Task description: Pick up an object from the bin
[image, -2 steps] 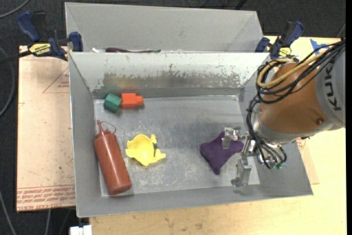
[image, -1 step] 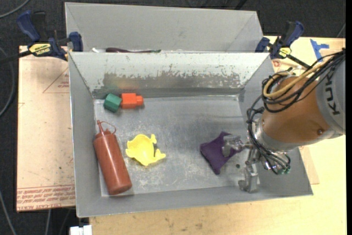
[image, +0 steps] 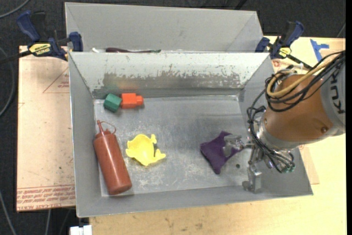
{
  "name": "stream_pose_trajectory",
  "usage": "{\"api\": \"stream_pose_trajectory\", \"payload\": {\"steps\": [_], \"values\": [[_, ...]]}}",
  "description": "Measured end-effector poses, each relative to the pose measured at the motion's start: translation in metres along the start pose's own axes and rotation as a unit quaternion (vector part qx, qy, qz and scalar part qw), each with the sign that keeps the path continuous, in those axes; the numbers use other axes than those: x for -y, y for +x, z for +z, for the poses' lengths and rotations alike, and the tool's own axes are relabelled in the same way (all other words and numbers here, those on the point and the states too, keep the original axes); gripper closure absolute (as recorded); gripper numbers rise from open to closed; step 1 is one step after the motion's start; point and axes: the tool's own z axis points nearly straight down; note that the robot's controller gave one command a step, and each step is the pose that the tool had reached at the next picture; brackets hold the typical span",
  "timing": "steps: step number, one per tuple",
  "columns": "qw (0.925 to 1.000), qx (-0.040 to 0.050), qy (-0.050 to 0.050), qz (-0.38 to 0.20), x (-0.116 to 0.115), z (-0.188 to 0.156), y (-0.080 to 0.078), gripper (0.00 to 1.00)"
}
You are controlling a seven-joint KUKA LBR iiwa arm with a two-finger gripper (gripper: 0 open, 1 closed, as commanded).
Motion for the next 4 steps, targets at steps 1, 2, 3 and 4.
{"api": "stream_pose_trajectory", "payload": {"steps": [1,2,3,4], "values": [[0.998,0.0012,0.0,0.064,0.036,-0.001,0.002,0.0],[0.9997,0.0015,0.0,0.024,-0.008,0.024,-0.043,0.0],[0.9991,0.0019,-0.001,0.043,-0.041,0.029,-0.056,1.0],[0.9989,0.002,-0.001,0.047,-0.038,0.029,-0.054,1.0]]}}
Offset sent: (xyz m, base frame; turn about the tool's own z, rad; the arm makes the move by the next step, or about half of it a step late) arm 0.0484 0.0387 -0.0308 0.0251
